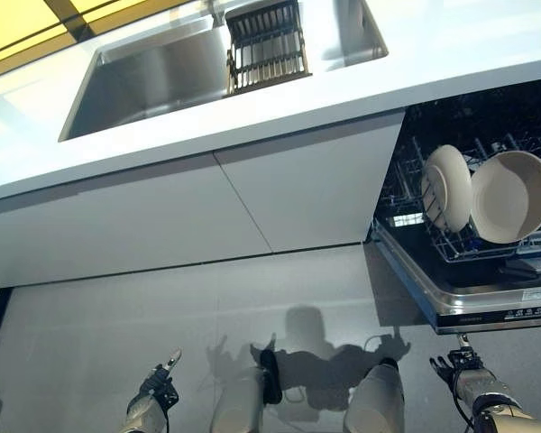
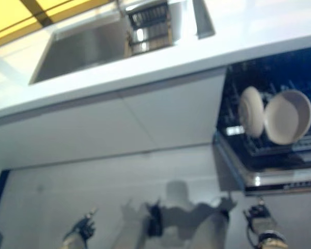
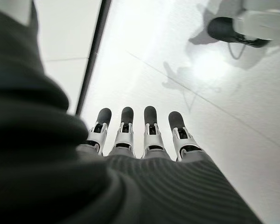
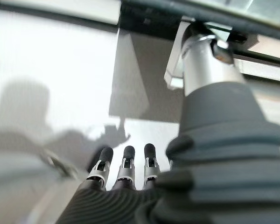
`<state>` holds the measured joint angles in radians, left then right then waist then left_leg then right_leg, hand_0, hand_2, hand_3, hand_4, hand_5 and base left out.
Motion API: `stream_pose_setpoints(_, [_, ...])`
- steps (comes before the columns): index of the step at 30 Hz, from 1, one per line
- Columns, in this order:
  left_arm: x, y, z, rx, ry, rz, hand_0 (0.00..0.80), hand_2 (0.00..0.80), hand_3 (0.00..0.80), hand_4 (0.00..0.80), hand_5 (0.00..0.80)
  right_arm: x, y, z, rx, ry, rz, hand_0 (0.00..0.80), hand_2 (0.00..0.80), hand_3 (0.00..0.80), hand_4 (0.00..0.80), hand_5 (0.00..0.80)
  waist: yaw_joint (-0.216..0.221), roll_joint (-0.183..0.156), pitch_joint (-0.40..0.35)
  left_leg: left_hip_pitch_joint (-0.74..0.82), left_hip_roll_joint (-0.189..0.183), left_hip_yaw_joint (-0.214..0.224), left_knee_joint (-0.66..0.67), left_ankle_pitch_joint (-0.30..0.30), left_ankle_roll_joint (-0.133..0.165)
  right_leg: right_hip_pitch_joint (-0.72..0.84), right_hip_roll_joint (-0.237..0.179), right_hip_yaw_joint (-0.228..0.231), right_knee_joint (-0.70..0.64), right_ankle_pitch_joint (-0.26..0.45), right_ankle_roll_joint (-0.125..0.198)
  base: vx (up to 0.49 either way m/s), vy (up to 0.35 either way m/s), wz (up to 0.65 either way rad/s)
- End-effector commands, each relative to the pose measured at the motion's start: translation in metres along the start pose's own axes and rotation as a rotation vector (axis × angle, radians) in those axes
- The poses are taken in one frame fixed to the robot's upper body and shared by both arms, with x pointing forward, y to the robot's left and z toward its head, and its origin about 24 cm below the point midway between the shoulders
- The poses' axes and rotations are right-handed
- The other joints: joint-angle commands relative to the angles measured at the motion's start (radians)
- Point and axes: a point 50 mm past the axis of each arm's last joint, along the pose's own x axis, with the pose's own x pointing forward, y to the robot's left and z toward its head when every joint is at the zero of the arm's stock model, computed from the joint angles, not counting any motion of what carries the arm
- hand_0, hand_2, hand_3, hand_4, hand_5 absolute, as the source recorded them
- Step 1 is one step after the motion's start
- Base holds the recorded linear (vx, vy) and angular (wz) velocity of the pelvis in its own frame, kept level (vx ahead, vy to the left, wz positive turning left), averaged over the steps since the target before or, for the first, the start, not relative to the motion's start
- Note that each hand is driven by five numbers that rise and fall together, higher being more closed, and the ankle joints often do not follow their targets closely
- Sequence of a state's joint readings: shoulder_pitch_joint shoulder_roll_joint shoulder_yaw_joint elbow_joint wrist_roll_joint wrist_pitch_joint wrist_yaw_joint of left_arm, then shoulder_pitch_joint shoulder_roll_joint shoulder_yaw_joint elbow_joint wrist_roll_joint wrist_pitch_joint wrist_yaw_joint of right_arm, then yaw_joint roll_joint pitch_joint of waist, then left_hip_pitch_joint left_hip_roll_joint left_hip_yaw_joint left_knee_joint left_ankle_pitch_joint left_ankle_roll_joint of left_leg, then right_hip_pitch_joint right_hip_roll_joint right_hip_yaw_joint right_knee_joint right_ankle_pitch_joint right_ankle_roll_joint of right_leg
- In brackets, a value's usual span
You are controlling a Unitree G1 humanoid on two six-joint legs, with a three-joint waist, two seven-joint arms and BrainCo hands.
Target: Take plates into dishwasher
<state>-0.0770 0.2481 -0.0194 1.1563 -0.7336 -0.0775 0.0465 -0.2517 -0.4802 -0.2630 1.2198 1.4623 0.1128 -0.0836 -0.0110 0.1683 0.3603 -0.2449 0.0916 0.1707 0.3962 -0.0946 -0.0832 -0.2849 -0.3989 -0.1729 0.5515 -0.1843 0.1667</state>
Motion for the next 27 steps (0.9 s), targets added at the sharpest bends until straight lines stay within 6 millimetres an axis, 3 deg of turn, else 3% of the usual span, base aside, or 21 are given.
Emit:
stream_pose_setpoints(1, [-0.001,0.012,0.003,-0.026,-0.031,0.045,0.0,0.0,0.0,0.0,0.0,-0.005,0.068,0.011,0.192,-0.06,0.347,0.0,0.0,0.0,0.0,0.0,0.015,-0.015,-0.025,-0.003,0.017,0.02,0.092,-0.058,0.048,0.059,0.01,-0.027,0.114,-0.071,-0.124,0.073,0.057,0.15])
stream_pose_setpoints(3, [-0.002,0.014,-0.005,-0.016,-0.007,0.049,0.0,0.0,0.0,0.0,0.0,-0.009,0.09,0.015,0.266,-0.074,0.438,0.0,0.0,0.0,0.0,0.0,0.023,-0.012,-0.038,0.014,0.015,0.007,0.121,-0.093,0.037,0.08,0.0,-0.025,0.145,-0.107,-0.121,0.11,0.073,0.14])
stream_pose_setpoints(8, [-0.006,0.018,-0.019,0.029,0.041,0.053,0.0,0.0,0.0,0.0,0.0,-0.029,0.147,0.024,0.305,-0.126,0.667,0.0,0.0,0.0,0.0,0.0,0.044,-0.005,-0.069,0.05,0.02,0.005,0.126,-0.081,0.04,0.133,-0.014,-0.061,0.142,-0.089,-0.128,0.111,0.055,0.08])
stream_pose_setpoints(12, [-0.008,0.024,-0.023,0.065,0.064,0.059,0.0,0.0,0.0,0.0,0.0,-0.051,0.186,0.031,0.277,-0.17,0.841,0.0,0.0,0.0,0.0,0.0,0.059,-0.018,-0.087,0.084,0.027,0.001,0.121,-0.079,0.037,0.183,-0.012,-0.084,0.123,-0.082,-0.121,0.14,0.013,0.08])
stream_pose_setpoints(20, [-0.011,0.038,-0.023,0.115,0.079,0.08,0.0,0.0,0.0,0.0,0.0,-0.086,0.227,0.066,0.255,-0.344,1.038,0.0,0.0,0.0,0.0,0.0,0.091,-0.05,-0.105,0.111,0.048,-0.007,0.126,-0.062,0.028,0.267,0.004,-0.121,0.071,-0.062,-0.106,0.103,-0.028,0.05])
stream_pose_setpoints(27, [-0.015,0.059,-0.022,0.141,0.08,0.126,0.0,0.0,0.0,0.0,0.0,-0.1,0.239,0.088,0.221,-0.398,1.081,0.0,0.0,0.0,0.0,0.0,0.117,-0.075,-0.11,0.114,0.062,-0.014,0.144,-0.054,0.022,0.324,0.015,-0.143,0.035,-0.047,-0.094,0.065,-0.029,0.13])
